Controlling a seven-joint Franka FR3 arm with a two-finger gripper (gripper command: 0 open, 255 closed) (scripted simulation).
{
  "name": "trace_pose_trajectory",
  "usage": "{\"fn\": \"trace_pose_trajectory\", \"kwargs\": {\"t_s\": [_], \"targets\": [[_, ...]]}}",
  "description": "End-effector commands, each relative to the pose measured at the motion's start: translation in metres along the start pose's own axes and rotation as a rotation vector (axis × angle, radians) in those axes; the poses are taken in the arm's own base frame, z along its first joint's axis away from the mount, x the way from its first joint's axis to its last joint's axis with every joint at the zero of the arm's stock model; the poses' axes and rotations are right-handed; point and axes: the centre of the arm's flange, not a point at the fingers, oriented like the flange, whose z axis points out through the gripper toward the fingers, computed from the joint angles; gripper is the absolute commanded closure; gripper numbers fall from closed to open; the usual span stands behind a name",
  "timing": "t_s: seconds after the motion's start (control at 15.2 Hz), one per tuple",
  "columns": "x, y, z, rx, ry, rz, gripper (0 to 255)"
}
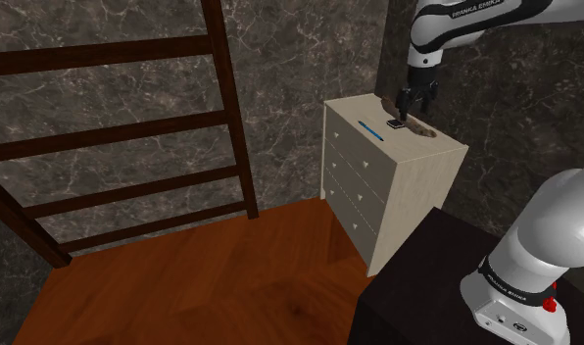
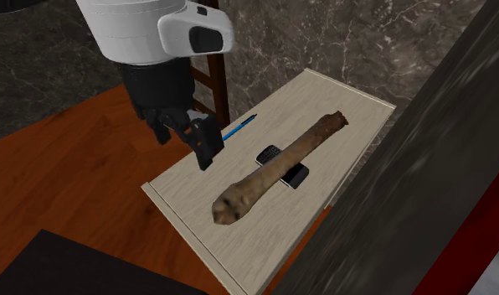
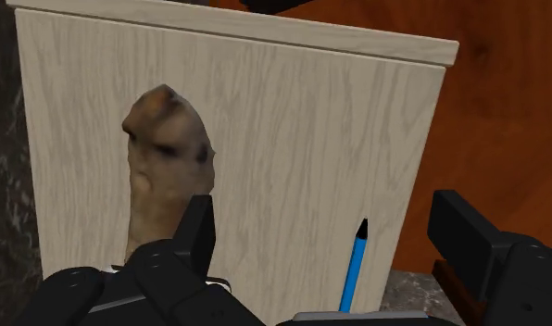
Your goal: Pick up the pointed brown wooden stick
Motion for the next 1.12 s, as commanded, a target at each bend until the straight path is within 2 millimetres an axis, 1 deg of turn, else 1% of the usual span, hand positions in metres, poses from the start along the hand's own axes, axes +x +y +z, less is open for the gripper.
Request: {"fn": "trace_pose_trajectory", "kwargs": {"t_s": [0.0,0.79,0.86,1.06], "targets": [[0.021,0.019,0.005,0.010,0.011,0.021,0],[0.128,0.131,0.036,0.079,0.070,0.147,0],[0.130,0.134,0.037,0.080,0.071,0.150,0],[0.131,0.133,0.053,0.080,0.071,0.150,0]]}}
